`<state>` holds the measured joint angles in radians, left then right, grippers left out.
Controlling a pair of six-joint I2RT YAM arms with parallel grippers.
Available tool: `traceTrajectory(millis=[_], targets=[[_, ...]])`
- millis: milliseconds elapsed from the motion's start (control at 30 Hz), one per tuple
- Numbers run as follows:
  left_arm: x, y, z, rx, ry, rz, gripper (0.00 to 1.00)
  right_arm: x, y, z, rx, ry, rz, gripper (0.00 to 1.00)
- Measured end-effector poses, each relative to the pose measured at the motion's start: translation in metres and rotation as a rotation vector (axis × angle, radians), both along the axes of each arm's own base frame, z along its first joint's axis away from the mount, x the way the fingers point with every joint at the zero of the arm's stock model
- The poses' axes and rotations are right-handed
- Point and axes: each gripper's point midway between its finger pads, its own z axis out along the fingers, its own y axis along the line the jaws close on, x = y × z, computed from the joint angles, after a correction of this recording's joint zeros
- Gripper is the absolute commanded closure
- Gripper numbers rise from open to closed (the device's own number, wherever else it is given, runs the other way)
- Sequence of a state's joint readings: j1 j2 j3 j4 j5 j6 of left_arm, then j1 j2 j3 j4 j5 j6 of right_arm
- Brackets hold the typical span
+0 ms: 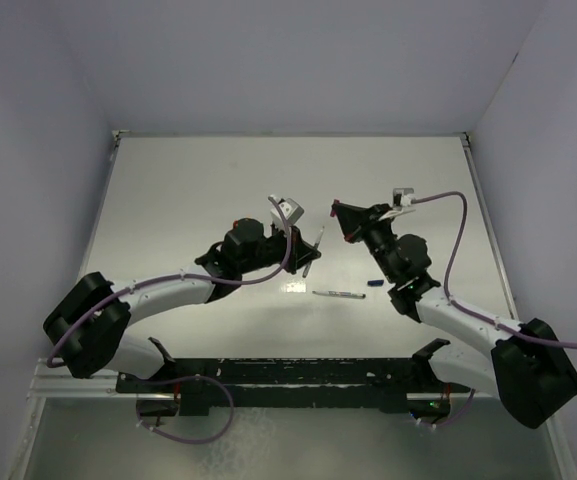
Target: Insert the pens into the pen caps
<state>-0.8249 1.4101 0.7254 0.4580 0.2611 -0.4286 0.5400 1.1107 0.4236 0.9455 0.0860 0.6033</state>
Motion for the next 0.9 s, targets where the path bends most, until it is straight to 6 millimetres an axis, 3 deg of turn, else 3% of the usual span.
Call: traceTrajectory(millis=[200,367,900], targets=[[0.002,-0.003,0.003,-0.02,0.013,0.006,1.0,-0.008,0.005,0.027,0.087,-0.094,0.048,1.0],[0.002,-0.004,0.001,-0.02,0.024,0.01,1.0,-0.014,0.01,0.038,0.124,-0.127,0.089,1.0],[0.007,-0.005,0.01,-0.043,0.005,0.018,1.0,-0.018,0.02,0.026,0.128,-0.107,0.15,1.0]])
